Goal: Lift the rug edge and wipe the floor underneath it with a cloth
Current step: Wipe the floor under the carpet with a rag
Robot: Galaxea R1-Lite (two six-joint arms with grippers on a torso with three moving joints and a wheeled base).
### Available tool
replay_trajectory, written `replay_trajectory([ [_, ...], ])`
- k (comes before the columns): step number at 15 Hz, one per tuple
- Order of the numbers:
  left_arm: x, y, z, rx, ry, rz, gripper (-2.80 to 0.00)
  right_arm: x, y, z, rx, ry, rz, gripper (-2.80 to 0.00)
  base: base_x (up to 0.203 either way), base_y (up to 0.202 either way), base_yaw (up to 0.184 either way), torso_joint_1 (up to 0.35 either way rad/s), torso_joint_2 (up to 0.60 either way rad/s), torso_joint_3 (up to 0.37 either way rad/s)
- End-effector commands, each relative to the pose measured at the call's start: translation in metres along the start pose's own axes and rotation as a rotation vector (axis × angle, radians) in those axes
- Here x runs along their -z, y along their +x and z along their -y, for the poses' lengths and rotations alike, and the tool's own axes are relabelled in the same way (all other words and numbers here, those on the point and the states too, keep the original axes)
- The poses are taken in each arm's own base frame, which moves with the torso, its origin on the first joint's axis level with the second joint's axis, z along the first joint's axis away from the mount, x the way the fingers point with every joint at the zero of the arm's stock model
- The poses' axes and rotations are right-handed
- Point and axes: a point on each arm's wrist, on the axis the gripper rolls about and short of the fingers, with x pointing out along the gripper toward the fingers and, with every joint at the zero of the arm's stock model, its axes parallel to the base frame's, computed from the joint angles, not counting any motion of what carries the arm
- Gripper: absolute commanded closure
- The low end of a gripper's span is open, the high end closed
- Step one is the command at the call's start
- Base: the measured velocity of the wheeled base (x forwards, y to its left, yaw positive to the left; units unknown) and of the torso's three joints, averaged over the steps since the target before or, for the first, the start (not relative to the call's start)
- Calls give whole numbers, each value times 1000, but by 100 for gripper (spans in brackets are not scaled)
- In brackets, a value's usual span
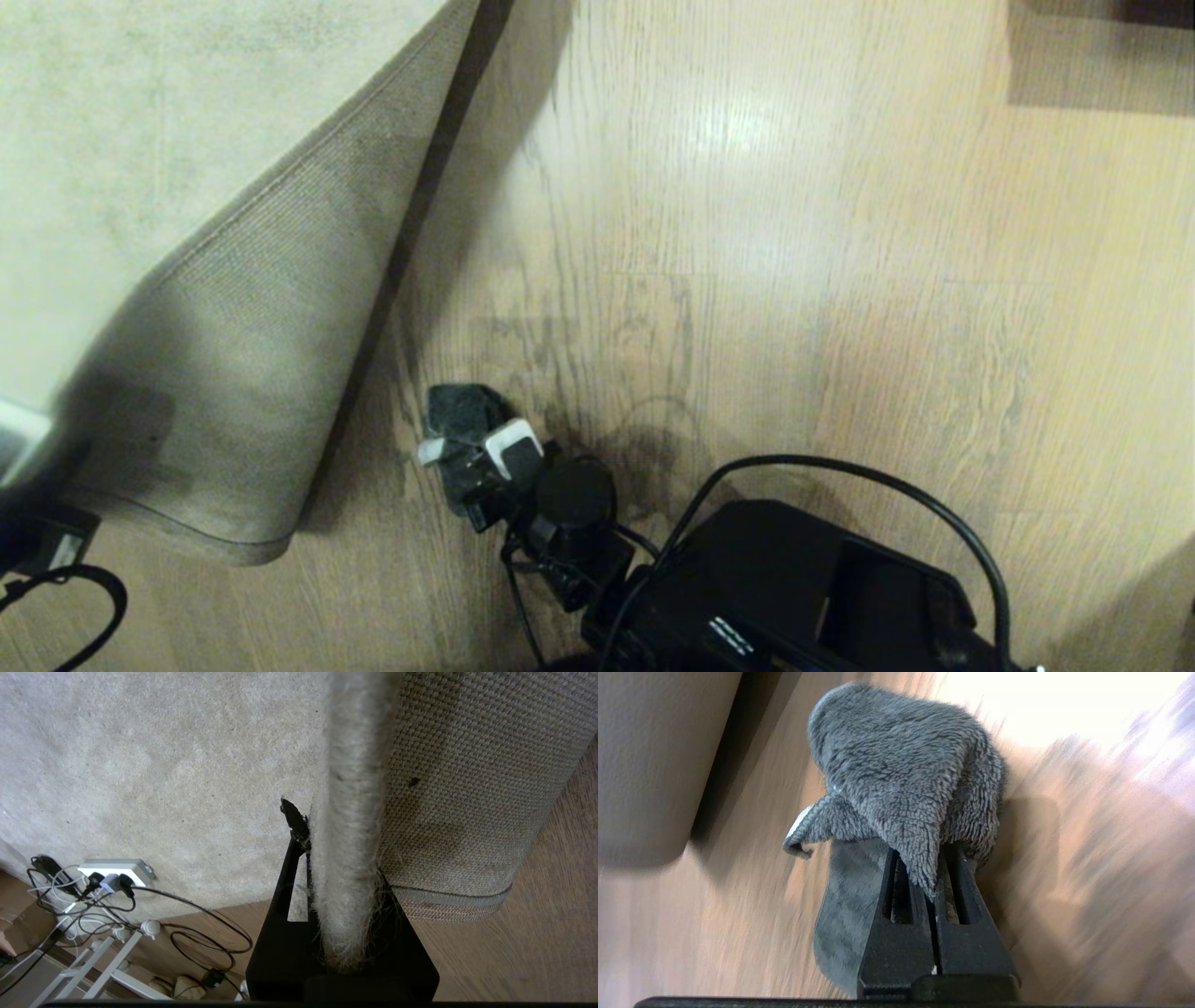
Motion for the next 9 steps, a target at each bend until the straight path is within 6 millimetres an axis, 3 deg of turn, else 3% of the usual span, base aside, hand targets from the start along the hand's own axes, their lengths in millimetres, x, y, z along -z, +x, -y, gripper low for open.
replay_trajectory([
  [1,0,0,0,-3,3,3,0,-36,6,15,36,16,79,0,0,0,0,0,0,0],
  [9,-1,0,-1,-7,2,6,0,-156,3,64,122,45,256,0,0,0,0,0,0,0],
])
